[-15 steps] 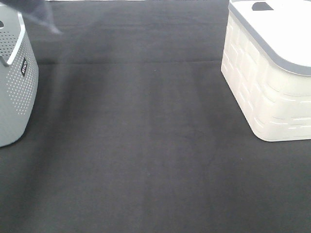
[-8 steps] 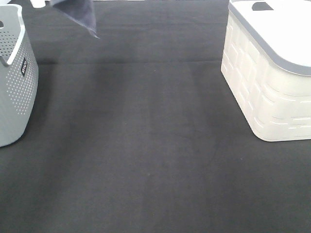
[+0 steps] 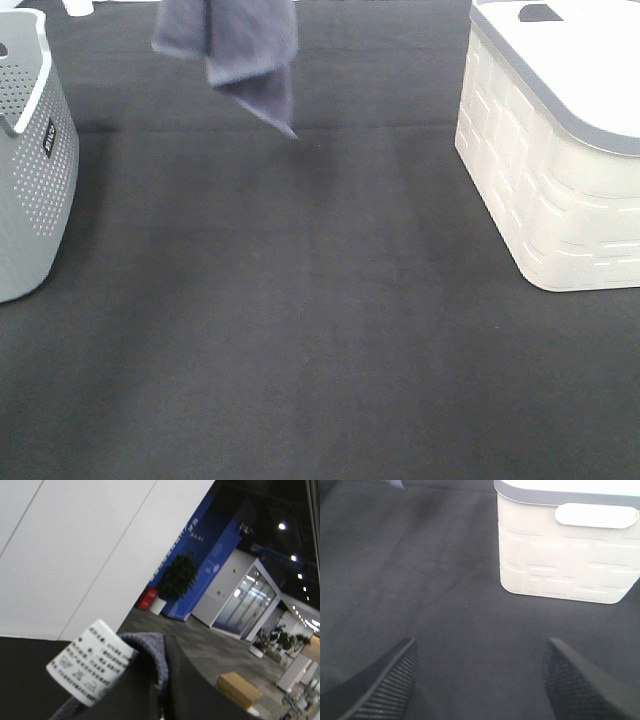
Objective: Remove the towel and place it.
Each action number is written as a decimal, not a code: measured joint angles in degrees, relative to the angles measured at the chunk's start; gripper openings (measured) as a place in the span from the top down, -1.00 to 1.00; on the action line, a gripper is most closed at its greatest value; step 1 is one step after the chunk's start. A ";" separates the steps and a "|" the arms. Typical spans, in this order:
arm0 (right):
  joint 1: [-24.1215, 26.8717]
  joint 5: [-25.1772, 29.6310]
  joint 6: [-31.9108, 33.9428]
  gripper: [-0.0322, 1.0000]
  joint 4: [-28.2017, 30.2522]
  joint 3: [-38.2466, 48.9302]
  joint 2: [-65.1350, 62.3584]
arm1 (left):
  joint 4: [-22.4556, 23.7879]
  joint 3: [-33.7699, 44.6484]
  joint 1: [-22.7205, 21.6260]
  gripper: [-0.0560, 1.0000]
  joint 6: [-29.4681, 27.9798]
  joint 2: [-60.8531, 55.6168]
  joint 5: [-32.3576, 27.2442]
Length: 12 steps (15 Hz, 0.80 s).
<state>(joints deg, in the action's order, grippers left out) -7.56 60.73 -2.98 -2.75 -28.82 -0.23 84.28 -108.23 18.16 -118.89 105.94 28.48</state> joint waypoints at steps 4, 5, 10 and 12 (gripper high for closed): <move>0.00 0.00 0.00 -0.41 -0.86 0.00 0.00 | 14.55 0.92 0.00 0.89 -8.59 0.00 9.11; 0.00 -0.06 0.00 -0.41 -2.06 0.00 0.00 | 15.01 2.12 0.00 0.89 -8.94 0.00 9.80; 0.00 -5.50 -2.41 -0.41 -9.05 -0.34 0.00 | 15.58 9.63 0.00 0.89 -4.98 0.06 17.02; 0.00 -15.41 -8.25 -0.41 -15.36 -0.40 2.35 | 16.10 11.17 0.00 0.89 -0.52 0.29 23.49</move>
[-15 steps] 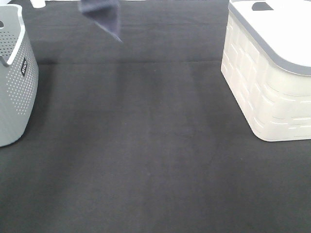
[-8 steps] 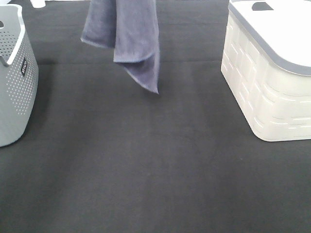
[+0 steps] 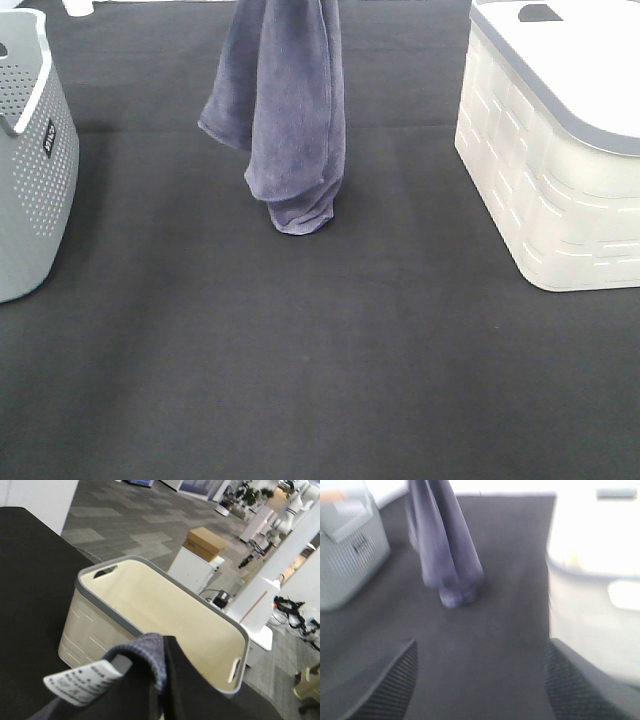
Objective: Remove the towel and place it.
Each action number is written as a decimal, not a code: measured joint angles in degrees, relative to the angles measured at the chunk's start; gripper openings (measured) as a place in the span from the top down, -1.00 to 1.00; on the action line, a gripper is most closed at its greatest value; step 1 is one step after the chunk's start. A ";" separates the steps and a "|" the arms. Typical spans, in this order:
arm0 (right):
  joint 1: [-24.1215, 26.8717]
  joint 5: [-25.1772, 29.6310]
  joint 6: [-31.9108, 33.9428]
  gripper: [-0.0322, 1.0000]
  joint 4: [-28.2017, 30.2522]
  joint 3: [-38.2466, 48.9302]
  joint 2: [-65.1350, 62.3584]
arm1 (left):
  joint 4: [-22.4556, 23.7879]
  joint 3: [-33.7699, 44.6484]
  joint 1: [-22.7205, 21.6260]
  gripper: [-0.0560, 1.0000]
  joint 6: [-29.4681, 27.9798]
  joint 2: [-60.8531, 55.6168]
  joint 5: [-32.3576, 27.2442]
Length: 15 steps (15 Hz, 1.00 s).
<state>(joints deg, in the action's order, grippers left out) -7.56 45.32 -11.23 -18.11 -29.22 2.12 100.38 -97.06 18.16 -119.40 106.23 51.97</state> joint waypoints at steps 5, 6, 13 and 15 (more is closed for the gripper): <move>0.00 -9.11 -35.52 -0.41 -28.93 0.00 24.01 | 0.17 0.06 0.00 0.89 7.68 0.00 8.48; 0.00 -8.54 -44.86 -0.41 -36.33 0.00 30.77 | 0.17 0.23 0.00 0.89 8.02 0.00 8.59; 0.00 -4.87 -98.89 -0.39 -77.52 0.00 69.33 | 0.29 0.52 -0.06 0.89 8.77 2.06 13.75; 0.00 -4.47 -107.26 -0.39 -80.56 -0.23 77.86 | 0.29 0.52 -0.06 0.89 9.57 2.06 13.87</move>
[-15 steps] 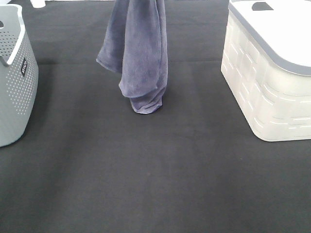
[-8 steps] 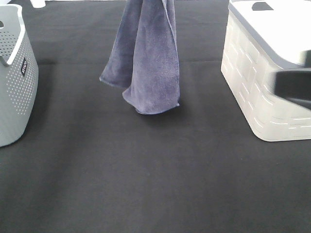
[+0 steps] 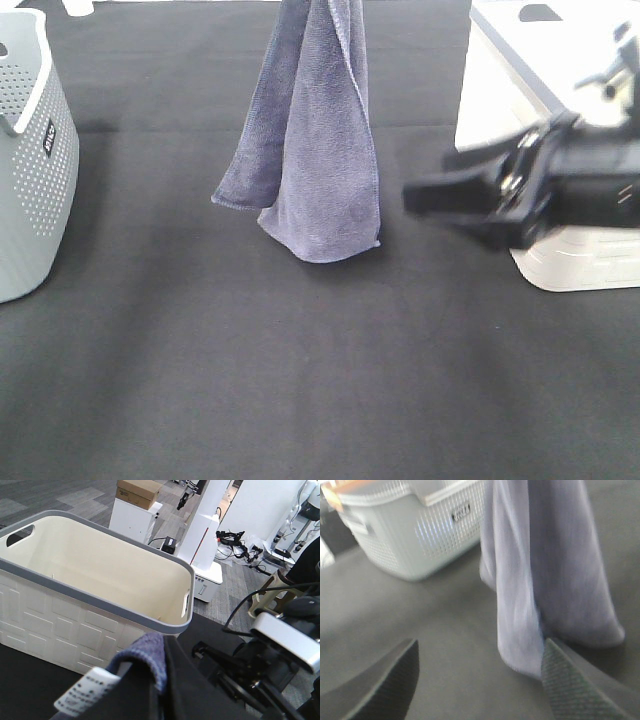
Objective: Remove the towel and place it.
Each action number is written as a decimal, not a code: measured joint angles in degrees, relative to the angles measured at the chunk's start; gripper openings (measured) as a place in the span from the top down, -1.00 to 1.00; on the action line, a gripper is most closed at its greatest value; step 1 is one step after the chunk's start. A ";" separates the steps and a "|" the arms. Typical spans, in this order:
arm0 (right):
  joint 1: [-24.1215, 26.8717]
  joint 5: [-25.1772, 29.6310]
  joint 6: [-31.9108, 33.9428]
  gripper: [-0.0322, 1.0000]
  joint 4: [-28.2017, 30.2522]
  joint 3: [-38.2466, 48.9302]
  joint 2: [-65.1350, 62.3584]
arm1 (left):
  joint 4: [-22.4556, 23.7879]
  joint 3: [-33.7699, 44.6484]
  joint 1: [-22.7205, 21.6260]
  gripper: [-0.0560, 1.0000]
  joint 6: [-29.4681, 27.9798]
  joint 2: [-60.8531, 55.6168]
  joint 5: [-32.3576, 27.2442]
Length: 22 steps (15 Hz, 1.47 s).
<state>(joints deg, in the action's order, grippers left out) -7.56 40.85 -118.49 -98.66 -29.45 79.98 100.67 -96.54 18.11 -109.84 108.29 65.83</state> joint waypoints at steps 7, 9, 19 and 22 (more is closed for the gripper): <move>0.00 0.06 -3.44 -0.39 -0.57 -7.85 20.68 | 0.00 0.00 0.00 0.89 0.17 0.00 0.00; -0.57 -0.11 -3.44 -0.39 -0.97 -10.49 24.18 | 0.00 0.00 0.00 0.89 0.17 0.00 0.00; -12.43 -19.65 -5.96 -0.39 -1.09 -22.29 30.02 | 0.00 0.00 0.00 0.89 0.17 0.00 1.20; -12.43 -19.65 -5.90 -0.23 -1.09 -23.09 30.02 | 0.00 0.00 0.00 0.89 0.17 0.00 1.49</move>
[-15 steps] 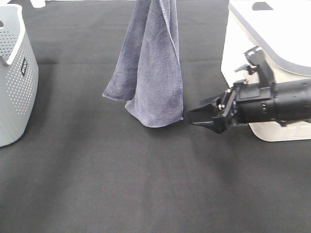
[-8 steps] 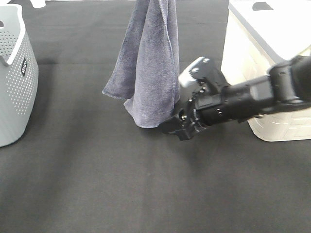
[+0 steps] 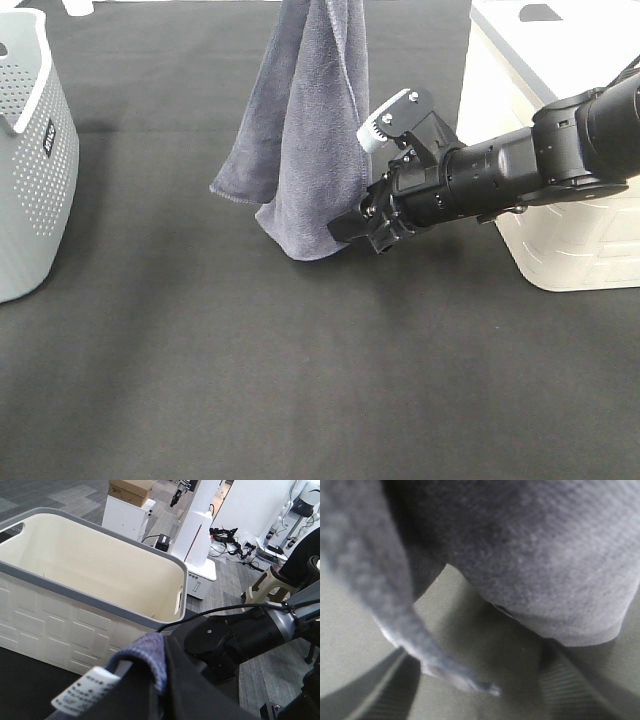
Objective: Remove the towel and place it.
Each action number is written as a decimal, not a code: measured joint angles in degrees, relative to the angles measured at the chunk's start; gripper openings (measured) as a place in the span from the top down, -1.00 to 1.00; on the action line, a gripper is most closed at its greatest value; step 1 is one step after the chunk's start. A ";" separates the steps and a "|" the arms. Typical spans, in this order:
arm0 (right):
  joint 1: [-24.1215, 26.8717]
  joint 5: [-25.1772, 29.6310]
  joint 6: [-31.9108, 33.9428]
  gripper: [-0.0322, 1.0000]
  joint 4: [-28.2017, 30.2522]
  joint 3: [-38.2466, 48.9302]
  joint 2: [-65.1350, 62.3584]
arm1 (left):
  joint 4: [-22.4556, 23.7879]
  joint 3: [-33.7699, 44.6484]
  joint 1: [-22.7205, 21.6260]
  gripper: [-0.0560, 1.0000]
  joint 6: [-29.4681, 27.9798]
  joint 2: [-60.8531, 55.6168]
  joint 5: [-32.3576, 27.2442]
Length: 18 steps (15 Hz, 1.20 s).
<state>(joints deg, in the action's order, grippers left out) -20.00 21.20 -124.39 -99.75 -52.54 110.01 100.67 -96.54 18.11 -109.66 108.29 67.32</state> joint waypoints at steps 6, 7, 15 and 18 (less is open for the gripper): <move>0.00 4.01 5.79 0.90 1.83 0.92 -2.86 | 0.00 0.00 0.00 0.89 -4.58 0.00 -7.05; 0.00 3.67 8.71 0.90 4.81 0.92 -4.13 | 0.00 0.00 0.00 0.89 -5.96 0.00 -8.82; 0.00 20.91 68.98 0.90 78.67 -18.79 -12.09 | 0.06 0.17 0.00 0.89 -23.09 -4.70 -31.63; 0.00 28.59 74.89 0.90 94.77 -30.83 -12.09 | -0.11 1.78 0.00 0.89 -26.70 -6.59 -38.96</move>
<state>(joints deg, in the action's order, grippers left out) -20.00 49.79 -49.50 -4.98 -83.37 97.92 100.55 -94.77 18.11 -136.36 101.70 28.36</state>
